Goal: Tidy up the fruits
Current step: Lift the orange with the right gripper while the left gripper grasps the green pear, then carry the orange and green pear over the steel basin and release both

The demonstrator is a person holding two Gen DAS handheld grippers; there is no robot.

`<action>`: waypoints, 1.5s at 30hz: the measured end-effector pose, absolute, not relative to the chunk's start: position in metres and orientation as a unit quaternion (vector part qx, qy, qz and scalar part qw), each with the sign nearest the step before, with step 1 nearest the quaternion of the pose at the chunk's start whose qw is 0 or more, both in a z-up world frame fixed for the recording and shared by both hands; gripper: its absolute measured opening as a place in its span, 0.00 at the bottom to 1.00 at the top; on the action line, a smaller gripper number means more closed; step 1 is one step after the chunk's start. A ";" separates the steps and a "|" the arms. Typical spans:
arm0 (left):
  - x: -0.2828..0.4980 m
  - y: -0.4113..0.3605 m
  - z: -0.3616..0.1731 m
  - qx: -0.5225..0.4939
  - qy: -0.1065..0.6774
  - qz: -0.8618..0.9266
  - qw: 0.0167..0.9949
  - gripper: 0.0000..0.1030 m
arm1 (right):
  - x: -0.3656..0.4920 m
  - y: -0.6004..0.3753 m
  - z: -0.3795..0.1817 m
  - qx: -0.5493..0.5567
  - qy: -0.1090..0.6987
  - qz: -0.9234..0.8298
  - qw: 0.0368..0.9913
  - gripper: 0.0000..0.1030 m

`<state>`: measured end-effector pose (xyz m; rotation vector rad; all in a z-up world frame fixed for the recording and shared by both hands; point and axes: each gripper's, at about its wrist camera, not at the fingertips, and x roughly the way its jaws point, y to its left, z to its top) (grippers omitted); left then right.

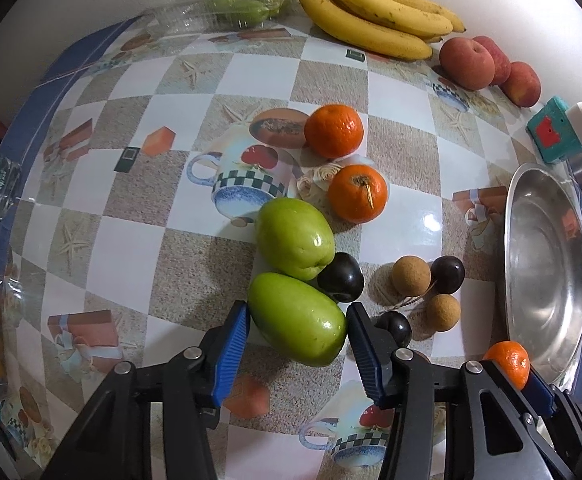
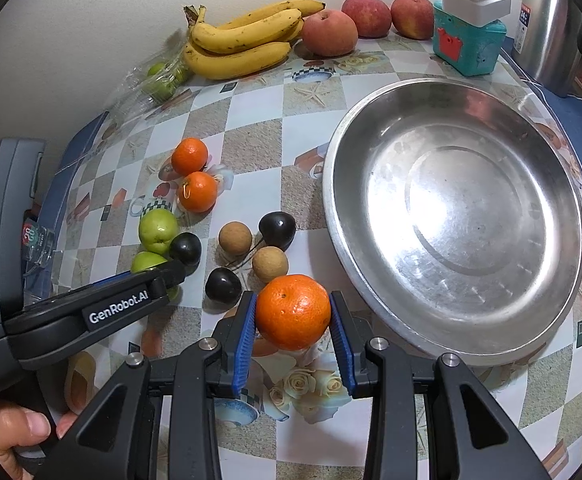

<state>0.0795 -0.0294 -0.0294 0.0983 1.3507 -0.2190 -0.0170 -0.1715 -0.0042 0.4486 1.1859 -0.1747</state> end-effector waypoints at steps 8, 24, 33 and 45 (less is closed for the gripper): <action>0.072 -0.023 -0.004 0.039 0.603 -0.104 0.790 0.52 | -0.017 -0.172 -0.003 0.213 0.551 -0.079 0.803 0.36; 0.071 -0.014 0.020 0.021 0.571 -0.109 0.813 0.51 | -0.019 -0.173 0.002 0.215 0.545 -0.079 0.806 0.36; 0.069 -0.021 0.026 0.018 0.560 -0.121 0.819 0.51 | -0.019 -0.180 0.003 0.220 0.543 -0.083 0.806 0.36; 0.059 -0.070 0.031 0.030 0.539 -0.194 0.819 0.51 | -0.035 -0.232 0.002 0.257 0.523 -0.152 0.798 0.36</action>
